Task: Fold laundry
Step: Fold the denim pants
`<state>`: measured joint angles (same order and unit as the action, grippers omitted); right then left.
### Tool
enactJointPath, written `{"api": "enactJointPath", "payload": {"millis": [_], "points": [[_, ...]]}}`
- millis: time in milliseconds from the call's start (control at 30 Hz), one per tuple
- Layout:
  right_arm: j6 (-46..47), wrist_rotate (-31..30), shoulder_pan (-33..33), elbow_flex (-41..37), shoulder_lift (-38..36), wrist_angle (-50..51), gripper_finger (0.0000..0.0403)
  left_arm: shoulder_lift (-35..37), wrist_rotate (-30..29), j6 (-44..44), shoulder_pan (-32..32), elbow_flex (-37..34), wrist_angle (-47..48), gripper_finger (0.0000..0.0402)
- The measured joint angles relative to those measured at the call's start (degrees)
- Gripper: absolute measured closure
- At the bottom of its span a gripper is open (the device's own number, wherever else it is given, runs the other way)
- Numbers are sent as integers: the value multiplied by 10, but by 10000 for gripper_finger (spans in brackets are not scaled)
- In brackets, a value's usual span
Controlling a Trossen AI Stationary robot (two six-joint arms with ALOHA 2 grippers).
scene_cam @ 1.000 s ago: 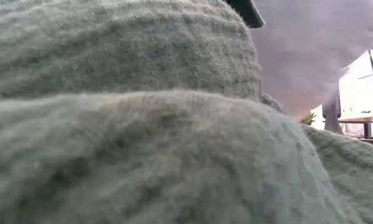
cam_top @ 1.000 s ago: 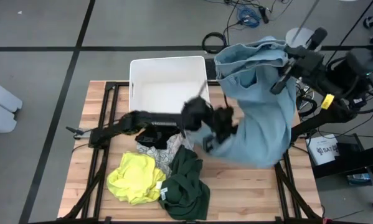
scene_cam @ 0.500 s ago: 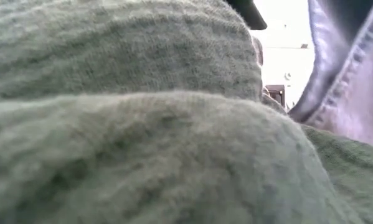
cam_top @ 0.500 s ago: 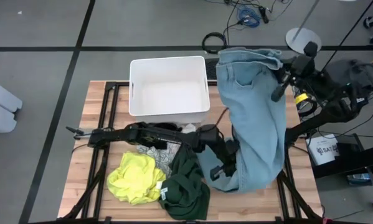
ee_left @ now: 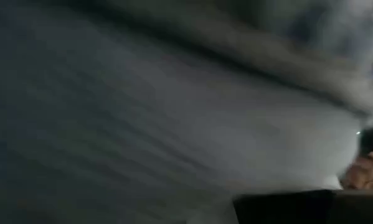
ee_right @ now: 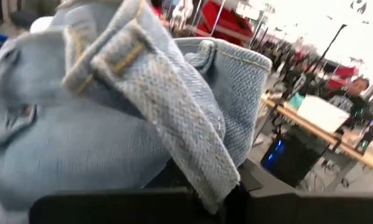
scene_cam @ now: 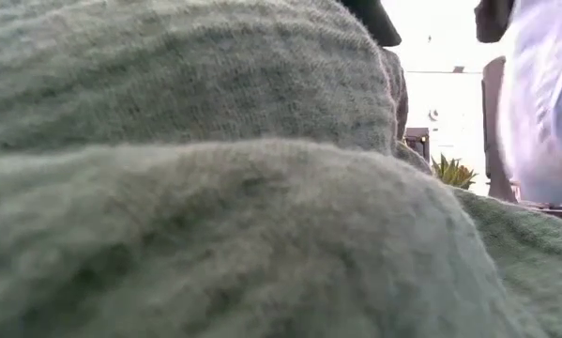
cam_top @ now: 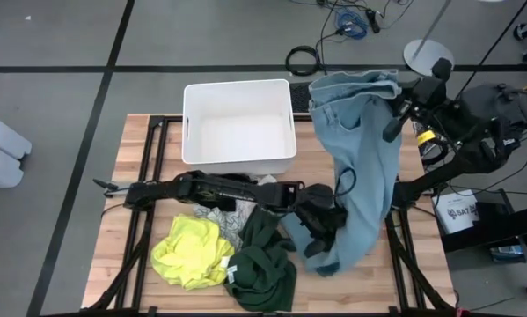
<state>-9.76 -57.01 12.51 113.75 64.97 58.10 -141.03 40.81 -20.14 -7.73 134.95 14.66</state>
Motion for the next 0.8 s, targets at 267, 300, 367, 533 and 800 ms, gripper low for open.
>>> {"api": "enactJointPath", "payload": {"millis": [267, 300, 367, 533, 800], "points": [[-173, -56, -1, 0, -4, -148, 380, 59, -314, 101, 34, -1, 244, 304], [-180, -56, -1, 1, -6, -154, 380, 73, -382, 110, 35, -2, 259, 304], [-184, -56, -1, 1, -9, -155, 380, 101, -482, 154, 34, -3, 259, 304], [-175, -52, -1, 1, -10, -136, 380, 190, -509, 237, 16, -1, 238, 304], [-166, -33, -1, 1, 0, -153, 380, 257, -343, 239, -36, -1, 122, 304]]}}
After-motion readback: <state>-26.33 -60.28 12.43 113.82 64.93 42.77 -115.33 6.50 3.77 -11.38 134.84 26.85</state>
